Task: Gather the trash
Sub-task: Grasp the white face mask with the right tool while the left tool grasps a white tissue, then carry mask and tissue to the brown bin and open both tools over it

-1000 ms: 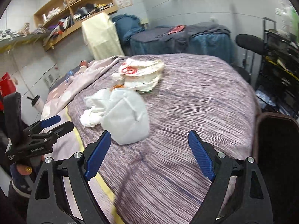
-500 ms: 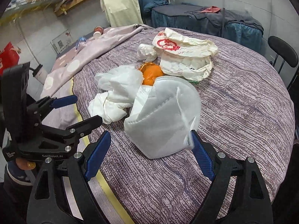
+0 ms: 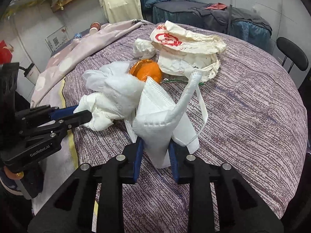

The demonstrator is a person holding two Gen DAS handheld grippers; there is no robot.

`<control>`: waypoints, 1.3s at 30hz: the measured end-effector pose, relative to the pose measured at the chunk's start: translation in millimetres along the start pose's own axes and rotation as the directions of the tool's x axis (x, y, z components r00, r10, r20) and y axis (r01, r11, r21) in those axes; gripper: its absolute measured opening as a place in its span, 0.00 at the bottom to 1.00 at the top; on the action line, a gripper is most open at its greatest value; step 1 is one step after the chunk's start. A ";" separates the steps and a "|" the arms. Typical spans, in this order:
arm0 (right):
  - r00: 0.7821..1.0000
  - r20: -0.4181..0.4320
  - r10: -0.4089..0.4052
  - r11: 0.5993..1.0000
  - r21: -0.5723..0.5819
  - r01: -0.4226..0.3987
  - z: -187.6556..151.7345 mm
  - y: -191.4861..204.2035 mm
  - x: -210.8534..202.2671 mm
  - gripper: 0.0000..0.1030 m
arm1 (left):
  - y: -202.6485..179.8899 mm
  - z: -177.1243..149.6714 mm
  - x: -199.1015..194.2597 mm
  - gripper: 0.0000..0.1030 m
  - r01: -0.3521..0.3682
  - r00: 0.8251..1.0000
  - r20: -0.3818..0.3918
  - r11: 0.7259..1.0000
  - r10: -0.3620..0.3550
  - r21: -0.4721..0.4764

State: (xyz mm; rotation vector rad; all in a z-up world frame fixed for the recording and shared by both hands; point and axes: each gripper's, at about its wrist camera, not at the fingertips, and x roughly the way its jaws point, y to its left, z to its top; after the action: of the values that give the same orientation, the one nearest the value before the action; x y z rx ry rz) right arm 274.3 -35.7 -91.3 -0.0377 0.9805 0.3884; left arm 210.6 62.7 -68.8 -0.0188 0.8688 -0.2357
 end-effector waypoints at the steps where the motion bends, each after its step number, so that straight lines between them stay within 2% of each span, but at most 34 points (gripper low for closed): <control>1: 1.000 0.011 0.004 1.000 0.010 -0.004 -1.0 -2.7 -3.5 0.21 | -1.4 -1.5 -3.0 0.16 0.004 1.000 0.009 1.000 -0.004 -0.003; 10: 0.992 0.118 0.046 0.994 0.091 -0.057 -21.0 -21.1 -47.7 0.19 | -8.2 -9.2 -31.8 0.11 0.049 0.995 0.086 0.997 -0.043 -0.059; 21: 0.965 0.262 0.031 0.990 0.127 -0.067 -51.9 -34.0 -118.5 0.19 | -33.8 -3.6 -74.3 0.11 0.108 0.974 0.207 0.992 -0.092 -0.070; 28: 0.946 0.323 -0.001 0.985 0.166 -0.056 -69.6 -52.5 -154.5 0.19 | -63.3 2.4 -90.0 0.11 0.145 0.958 0.255 0.989 -0.133 -0.027; 39: 0.925 0.361 -0.118 0.960 0.281 0.012 -108.1 -99.7 -198.6 0.19 | -108.2 5.1 -89.4 0.11 0.209 0.944 0.254 0.977 -0.211 0.036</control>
State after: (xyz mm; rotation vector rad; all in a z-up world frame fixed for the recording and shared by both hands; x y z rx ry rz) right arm 123.2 -210.9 -4.4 0.2480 0.6430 0.1840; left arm 137.5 -24.0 14.1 -0.1322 0.6065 -0.4277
